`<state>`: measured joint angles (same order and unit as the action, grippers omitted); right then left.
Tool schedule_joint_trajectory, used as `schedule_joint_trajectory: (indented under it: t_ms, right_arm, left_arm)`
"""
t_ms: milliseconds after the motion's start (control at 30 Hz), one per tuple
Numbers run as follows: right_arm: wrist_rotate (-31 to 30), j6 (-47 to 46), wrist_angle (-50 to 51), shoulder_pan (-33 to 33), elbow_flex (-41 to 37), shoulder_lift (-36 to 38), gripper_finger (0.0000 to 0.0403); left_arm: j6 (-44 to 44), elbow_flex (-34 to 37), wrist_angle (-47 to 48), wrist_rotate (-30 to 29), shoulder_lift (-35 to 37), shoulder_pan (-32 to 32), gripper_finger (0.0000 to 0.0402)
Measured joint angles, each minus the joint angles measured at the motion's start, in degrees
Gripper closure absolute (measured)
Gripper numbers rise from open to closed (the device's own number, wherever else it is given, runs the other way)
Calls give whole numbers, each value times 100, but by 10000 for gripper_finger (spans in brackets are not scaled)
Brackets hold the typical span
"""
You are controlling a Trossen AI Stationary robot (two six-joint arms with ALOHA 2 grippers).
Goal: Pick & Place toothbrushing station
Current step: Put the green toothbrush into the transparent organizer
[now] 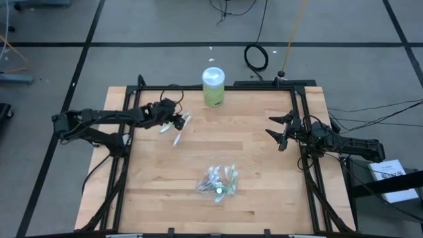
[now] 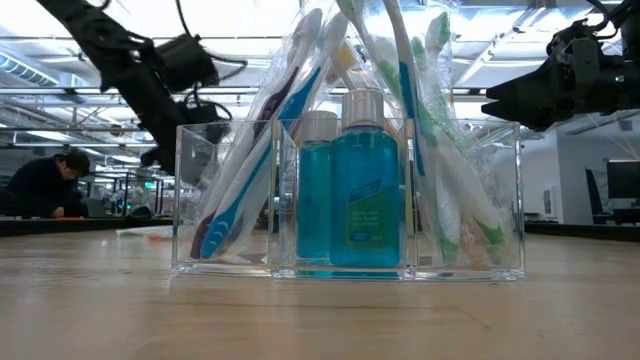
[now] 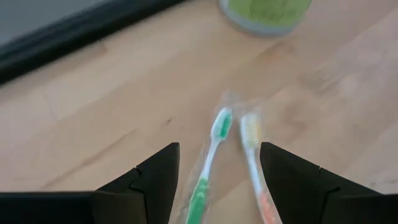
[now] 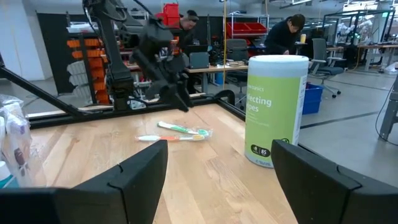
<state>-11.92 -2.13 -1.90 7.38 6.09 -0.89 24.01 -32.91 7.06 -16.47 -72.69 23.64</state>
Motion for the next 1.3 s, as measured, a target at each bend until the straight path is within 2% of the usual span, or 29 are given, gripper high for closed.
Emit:
schedule_joint_trajectory:
  t_ms: [200, 467, 833, 1300]
  right_arm:
    - [0, 0, 1, 1, 0, 0, 124]
    - [0, 2, 1, 2, 0, 0, 124]
    - [0, 1, 1, 0, 0, 1, 124]
    - [2, 0, 1, 0, 0, 1, 124]
  left_arm:
    - [-192, -889, 1128, 294, -737, 239, 172]
    - [-893, -1675, 1380, 317, -1628, 265, 172]
    - [-1033, -1869, 1332, 248, -2451, 456, 172]
    - [-1459, -1869, 1169, 442, -2570, 599, 172]
